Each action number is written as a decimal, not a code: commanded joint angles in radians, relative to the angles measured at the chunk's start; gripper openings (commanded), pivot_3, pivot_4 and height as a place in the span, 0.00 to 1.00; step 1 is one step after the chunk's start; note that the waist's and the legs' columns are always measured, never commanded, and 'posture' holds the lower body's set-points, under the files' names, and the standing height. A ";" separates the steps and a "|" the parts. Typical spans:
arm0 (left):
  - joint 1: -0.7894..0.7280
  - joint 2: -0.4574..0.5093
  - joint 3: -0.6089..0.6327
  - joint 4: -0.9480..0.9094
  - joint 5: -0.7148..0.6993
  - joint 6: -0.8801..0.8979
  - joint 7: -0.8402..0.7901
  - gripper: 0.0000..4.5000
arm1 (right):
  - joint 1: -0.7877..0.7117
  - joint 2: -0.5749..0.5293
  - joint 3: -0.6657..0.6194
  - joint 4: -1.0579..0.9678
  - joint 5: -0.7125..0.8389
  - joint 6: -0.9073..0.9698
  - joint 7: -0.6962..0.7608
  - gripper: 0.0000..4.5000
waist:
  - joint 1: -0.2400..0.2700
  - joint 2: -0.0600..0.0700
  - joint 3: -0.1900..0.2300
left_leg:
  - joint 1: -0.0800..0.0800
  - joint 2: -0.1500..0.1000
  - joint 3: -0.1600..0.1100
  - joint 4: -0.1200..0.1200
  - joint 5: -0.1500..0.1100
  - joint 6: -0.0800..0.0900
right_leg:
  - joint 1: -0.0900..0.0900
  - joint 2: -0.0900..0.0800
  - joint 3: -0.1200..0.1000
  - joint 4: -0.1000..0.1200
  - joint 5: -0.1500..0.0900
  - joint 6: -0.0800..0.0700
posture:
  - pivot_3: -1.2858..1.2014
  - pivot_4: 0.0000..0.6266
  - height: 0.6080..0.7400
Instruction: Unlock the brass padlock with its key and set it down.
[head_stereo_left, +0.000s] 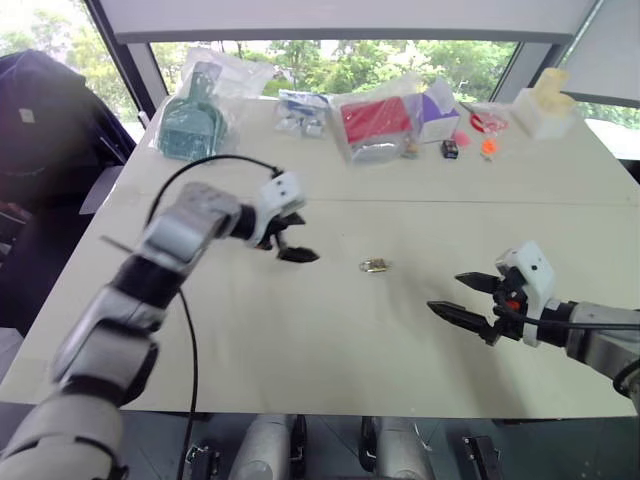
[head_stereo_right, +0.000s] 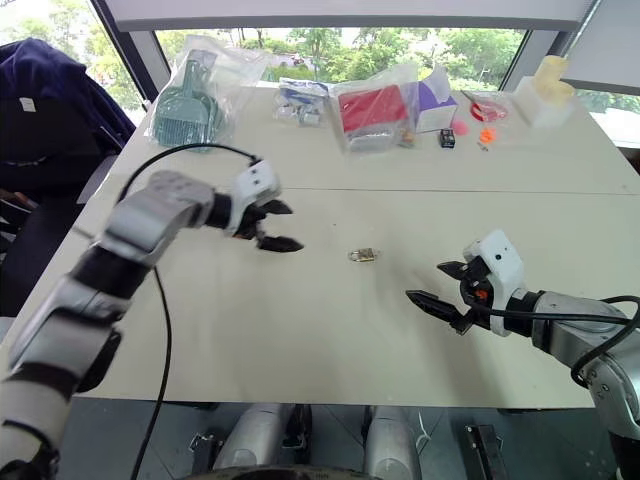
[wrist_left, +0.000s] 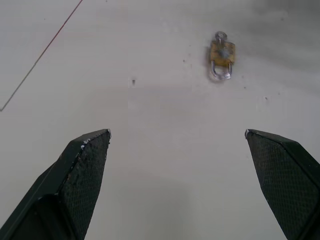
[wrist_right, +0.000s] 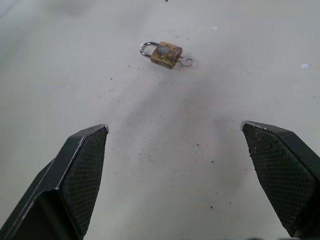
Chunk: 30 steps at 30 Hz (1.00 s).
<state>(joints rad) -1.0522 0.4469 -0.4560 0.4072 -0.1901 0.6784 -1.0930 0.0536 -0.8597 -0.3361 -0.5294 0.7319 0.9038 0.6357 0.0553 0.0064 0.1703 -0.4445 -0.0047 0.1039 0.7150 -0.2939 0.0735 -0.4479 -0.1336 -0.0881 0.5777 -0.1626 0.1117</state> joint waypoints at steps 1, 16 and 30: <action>-0.125 -0.138 -0.035 0.210 0.065 -0.061 -0.017 1.00 | 0.008 0.050 -0.027 -0.053 -0.004 -0.020 -0.057 0.98 | -0.002 0.000 0.000 | 0.000 0.000 0.001 0.001 0.000 0.001 | 0.000 0.000 0.000 0.000 0.000 0.000 | 0.52 0.24 0.96; -0.220 -0.453 -0.036 0.782 0.294 -0.432 0.031 1.00 | 0.101 0.187 -0.074 -0.183 -0.007 -0.012 -0.235 0.98 | -0.013 -0.001 0.000 | 0.001 0.001 0.000 0.001 -0.001 0.002 | 0.001 -0.001 0.000 0.000 0.000 0.000 | 0.52 0.24 0.96; -0.155 -0.403 0.005 0.694 0.353 -0.462 -0.100 0.16 | -0.003 0.189 -0.028 -0.121 0.023 0.028 -0.251 1.00 | -0.017 -0.001 -0.001 | 0.002 0.001 -0.001 0.001 -0.002 0.003 | 0.003 -0.001 -0.001 0.000 0.000 0.000 | 0.52 0.24 0.96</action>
<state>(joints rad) -1.2431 0.0292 -0.4488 1.1140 0.1485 0.2209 -1.1543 0.0770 -0.6741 -0.3596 -0.6503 0.7312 0.9194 0.3895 0.0380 0.0054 0.1694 -0.4421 -0.0038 0.1028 0.7159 -0.2957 0.0762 -0.4456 -0.1344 -0.0888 0.5775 -0.1625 0.1119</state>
